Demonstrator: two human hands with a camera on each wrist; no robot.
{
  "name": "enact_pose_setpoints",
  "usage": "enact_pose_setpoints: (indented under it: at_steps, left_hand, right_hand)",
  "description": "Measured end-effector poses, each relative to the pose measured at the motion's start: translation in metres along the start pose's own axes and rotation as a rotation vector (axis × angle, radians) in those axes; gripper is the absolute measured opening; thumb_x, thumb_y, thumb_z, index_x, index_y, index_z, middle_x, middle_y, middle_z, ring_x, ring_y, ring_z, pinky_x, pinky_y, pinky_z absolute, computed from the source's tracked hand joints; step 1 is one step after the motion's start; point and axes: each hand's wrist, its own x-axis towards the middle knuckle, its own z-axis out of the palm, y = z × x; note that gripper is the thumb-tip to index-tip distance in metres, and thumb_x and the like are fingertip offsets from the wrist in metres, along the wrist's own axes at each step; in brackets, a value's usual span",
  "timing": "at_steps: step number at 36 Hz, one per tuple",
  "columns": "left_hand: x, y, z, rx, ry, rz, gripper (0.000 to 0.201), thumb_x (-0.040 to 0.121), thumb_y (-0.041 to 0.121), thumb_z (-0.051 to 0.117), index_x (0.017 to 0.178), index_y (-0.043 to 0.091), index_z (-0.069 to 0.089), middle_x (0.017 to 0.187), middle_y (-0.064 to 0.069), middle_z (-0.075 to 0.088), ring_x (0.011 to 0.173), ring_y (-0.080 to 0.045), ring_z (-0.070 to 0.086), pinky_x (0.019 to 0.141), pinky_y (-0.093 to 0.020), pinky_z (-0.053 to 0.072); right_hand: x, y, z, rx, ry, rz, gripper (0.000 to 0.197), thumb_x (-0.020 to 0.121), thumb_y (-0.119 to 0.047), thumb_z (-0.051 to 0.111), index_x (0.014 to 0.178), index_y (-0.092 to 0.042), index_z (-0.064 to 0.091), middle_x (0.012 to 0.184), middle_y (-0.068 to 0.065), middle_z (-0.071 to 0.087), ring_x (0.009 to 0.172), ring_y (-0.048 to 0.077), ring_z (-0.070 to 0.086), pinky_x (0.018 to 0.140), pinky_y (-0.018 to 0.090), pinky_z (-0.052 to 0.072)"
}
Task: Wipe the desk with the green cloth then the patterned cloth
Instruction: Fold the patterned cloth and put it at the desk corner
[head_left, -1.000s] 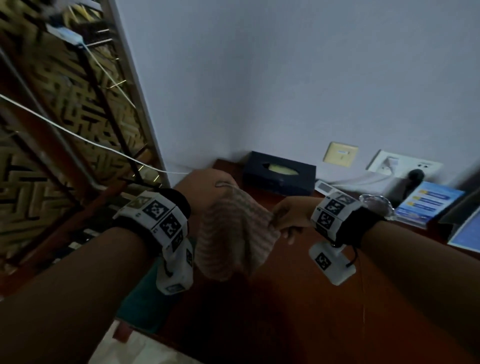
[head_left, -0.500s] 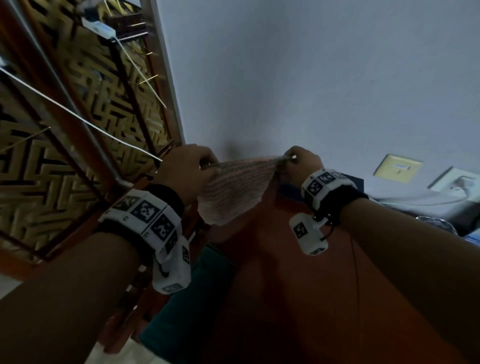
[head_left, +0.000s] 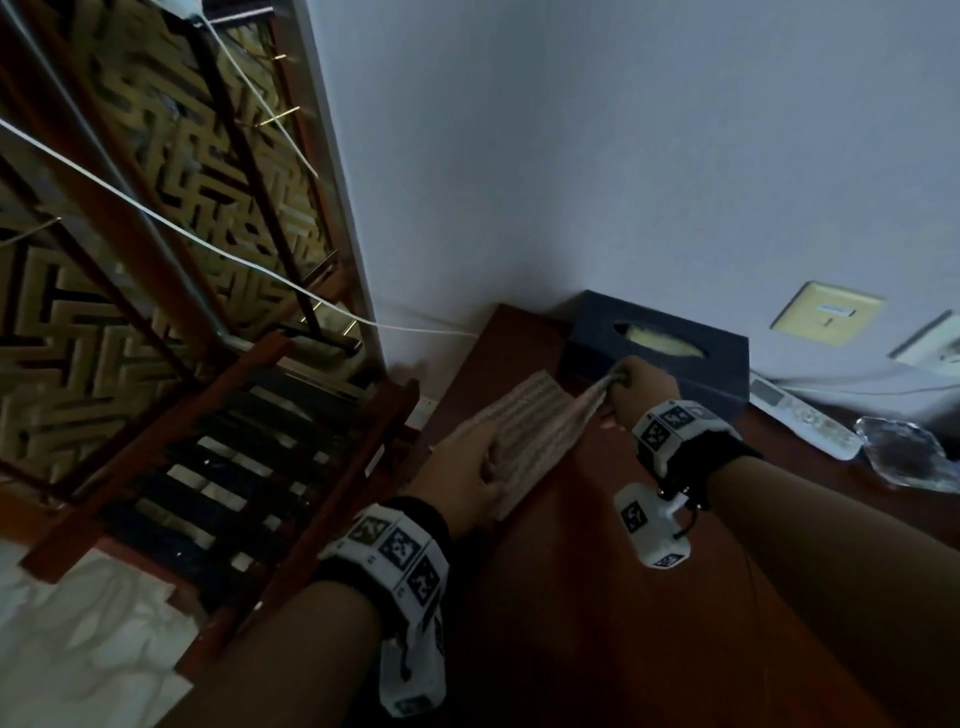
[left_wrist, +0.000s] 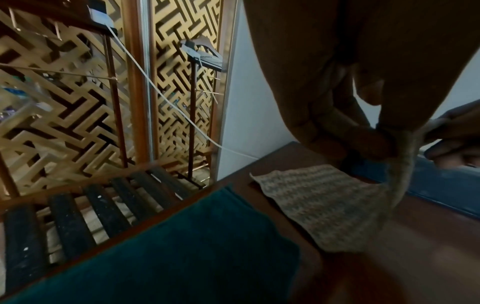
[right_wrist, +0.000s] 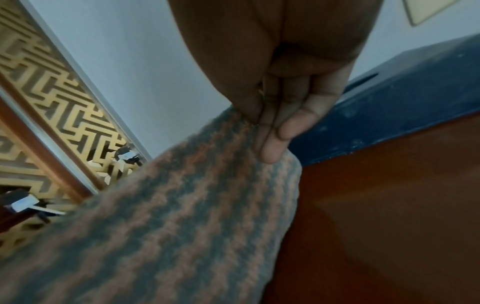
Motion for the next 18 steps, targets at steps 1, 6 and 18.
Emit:
enact_pose_setpoints:
  at_steps: [1,6,18]
  left_hand:
    - [0.000,0.000,0.002,0.008,-0.012,-0.002,0.021,0.087,0.008,0.061,0.104,0.011,0.048,0.096,-0.004,0.057,0.084,-0.016,0.055,0.069,-0.024,0.039]
    - [0.015,-0.011,0.004,0.003,-0.006,-0.053,0.026,0.088,0.000,0.051,0.112,0.009,0.059,0.108,-0.008,0.063,0.099,-0.022,0.059,0.082,-0.029,0.046]
    - [0.053,-0.050,0.004,0.399,-0.150,-0.180,0.035,0.097,0.022,0.041,0.130,0.023,0.053,0.146,-0.001,0.035,0.131,-0.026,0.037,0.104,-0.049,0.036]
  right_hand:
    - [0.001,0.000,0.002,0.016,-0.002,0.018,0.013,0.093,-0.004,0.042,0.096,-0.007,0.054,0.083,0.020,0.066,0.058,0.025,0.065,0.035,0.019,0.042]
    - [0.013,-0.003,0.019,-0.023,0.044,0.051,0.016,0.091,-0.012,0.047,0.103,-0.008,0.058,0.097,0.017,0.065,0.079,0.032,0.063,0.069,0.036,0.054]
    - [-0.002,-0.005,0.072,-0.342,-0.290,0.011,0.045,0.100,-0.026,0.036,0.143,-0.013,0.034,0.142,0.013,0.042,0.123,0.029,0.047,0.100,0.033,0.039]
